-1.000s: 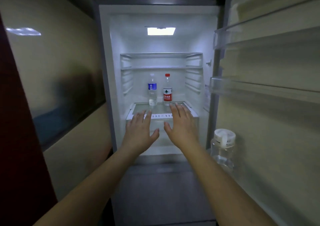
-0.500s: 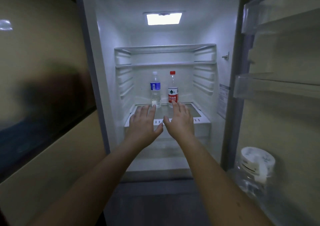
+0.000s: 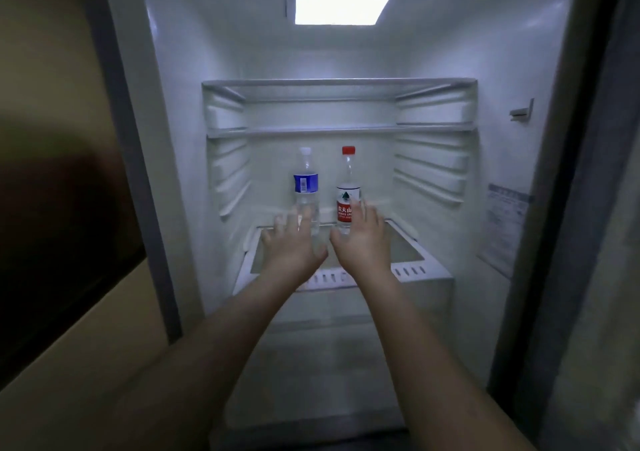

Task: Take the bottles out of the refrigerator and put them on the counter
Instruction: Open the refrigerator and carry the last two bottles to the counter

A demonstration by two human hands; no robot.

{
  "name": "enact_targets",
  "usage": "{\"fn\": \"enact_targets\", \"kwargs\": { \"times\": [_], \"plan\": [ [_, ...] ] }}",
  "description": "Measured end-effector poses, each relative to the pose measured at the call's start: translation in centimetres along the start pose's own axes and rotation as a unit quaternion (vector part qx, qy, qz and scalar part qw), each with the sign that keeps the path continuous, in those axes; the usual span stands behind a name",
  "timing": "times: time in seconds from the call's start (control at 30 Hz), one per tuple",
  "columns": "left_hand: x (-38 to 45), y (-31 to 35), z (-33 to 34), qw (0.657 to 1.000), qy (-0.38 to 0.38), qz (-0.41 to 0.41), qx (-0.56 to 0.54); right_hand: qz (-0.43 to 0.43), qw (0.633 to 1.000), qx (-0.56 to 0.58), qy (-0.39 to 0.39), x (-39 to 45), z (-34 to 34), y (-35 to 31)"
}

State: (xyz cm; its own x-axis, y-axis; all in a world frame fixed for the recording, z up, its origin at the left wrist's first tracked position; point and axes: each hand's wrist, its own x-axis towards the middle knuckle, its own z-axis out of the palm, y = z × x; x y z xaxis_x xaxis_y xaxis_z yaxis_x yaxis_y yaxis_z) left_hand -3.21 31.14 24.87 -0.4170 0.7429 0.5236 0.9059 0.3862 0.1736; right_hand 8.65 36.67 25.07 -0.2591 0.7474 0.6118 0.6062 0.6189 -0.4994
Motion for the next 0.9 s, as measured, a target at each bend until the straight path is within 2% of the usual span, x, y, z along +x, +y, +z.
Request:
{"fn": "enact_targets", "kwargs": {
  "times": [0.13,0.23,0.33,0.4,0.53,0.63,0.73,0.9],
  "plan": [
    [2.7,0.4,1.6,0.998,0.045,-0.013,-0.041,0.054,0.998,0.043,0.013,2.7,1.7,-0.6],
    [4.1,0.6,2.1,0.993,0.083,-0.011,-0.081,0.044,0.996,0.072,0.034,4.1,3.3,-1.3],
    [5.6,0.3,2.3,0.978,0.103,-0.037,-0.179,0.058,0.991,0.111,0.052,5.6,4.6,-1.7],
    [6.8,0.2,2.7,0.954,0.104,-0.077,-0.269,0.073,0.987,0.132,0.051,6.9,5.3,-1.4],
    [9.2,1.1,5.2,0.860,0.061,-0.209,-0.461,0.118,0.976,0.170,0.065,9.0,6.9,0.1],
    [10.0,1.8,7.3,0.857,0.050,-0.226,-0.461,0.145,0.966,0.197,0.079,10.3,8.0,1.2],
    [11.0,2.1,8.8,0.836,0.058,-0.241,-0.490,0.182,0.957,0.213,0.076,11.4,9.2,2.6],
    [13.1,1.8,10.5,0.842,0.088,-0.253,-0.468,0.192,0.960,0.196,0.059,13.2,10.9,5.2]
  ]
}}
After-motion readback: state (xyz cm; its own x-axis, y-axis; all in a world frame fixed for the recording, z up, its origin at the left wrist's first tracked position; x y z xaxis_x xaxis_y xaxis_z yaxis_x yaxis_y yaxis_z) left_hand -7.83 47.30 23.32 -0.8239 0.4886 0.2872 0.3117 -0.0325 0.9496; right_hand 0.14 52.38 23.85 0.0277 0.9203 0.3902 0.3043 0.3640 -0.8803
